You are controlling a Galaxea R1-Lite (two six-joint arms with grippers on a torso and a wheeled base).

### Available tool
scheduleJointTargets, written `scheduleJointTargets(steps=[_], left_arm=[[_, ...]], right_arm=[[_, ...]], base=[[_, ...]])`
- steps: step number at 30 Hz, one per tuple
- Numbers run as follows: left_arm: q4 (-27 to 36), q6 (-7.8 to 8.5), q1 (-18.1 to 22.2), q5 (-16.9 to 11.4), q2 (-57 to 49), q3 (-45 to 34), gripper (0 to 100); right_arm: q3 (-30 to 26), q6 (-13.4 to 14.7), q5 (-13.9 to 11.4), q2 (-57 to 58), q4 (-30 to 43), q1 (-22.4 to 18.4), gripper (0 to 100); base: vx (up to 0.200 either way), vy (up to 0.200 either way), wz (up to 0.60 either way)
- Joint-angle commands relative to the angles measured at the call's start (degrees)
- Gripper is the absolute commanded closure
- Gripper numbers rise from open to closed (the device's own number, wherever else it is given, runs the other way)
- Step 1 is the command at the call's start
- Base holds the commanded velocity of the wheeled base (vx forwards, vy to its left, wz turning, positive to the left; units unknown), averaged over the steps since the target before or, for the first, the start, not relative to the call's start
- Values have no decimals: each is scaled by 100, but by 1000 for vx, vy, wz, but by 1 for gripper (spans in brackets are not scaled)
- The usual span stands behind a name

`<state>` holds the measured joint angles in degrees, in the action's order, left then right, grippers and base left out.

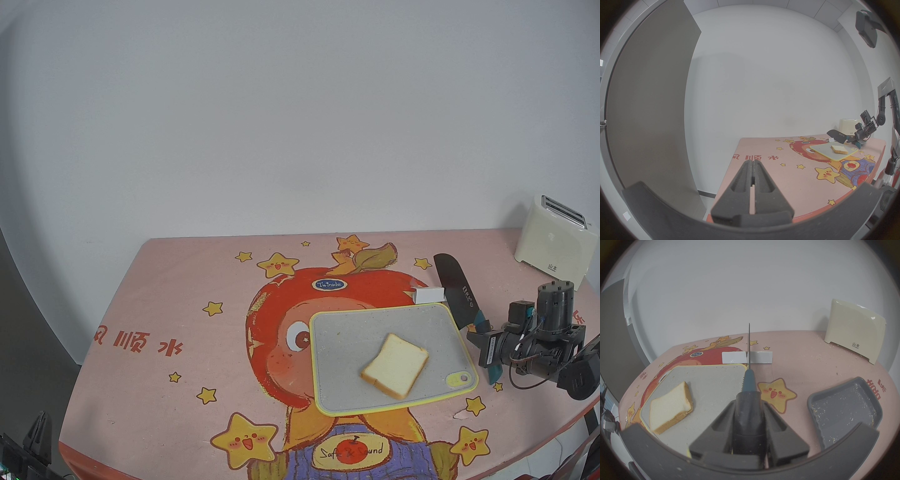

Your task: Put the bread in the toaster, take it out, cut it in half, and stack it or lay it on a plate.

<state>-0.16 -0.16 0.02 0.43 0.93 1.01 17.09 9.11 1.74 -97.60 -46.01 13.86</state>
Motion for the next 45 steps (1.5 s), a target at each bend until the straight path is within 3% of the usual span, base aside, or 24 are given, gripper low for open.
scheduleJointTargets(steps=[1, 26, 31, 35, 45], left_arm=[[-2, -2, 6, 1, -57, -101, 100], [-2, -2, -2, 1, -57, -101, 100], [-2, -2, -2, 1, -57, -101, 100], [-2, -2, 6, 1, -57, -101, 100], [-2, -11, -2, 1, -57, -101, 100]], right_arm=[[5, 3, 1, 4, -5, 3, 100], [207, -120, 28, 760, -260, 29, 100], [286, -128, 98, 1252, -172, 240, 100], [348, -348, 265, 1621, 57, 301, 100], [506, -524, 239, 2236, 92, 372, 100]], base=[[0, 0, 0], [0, 0, 0], [0, 0, 0], [0, 0, 0], [0, 0, 0]])
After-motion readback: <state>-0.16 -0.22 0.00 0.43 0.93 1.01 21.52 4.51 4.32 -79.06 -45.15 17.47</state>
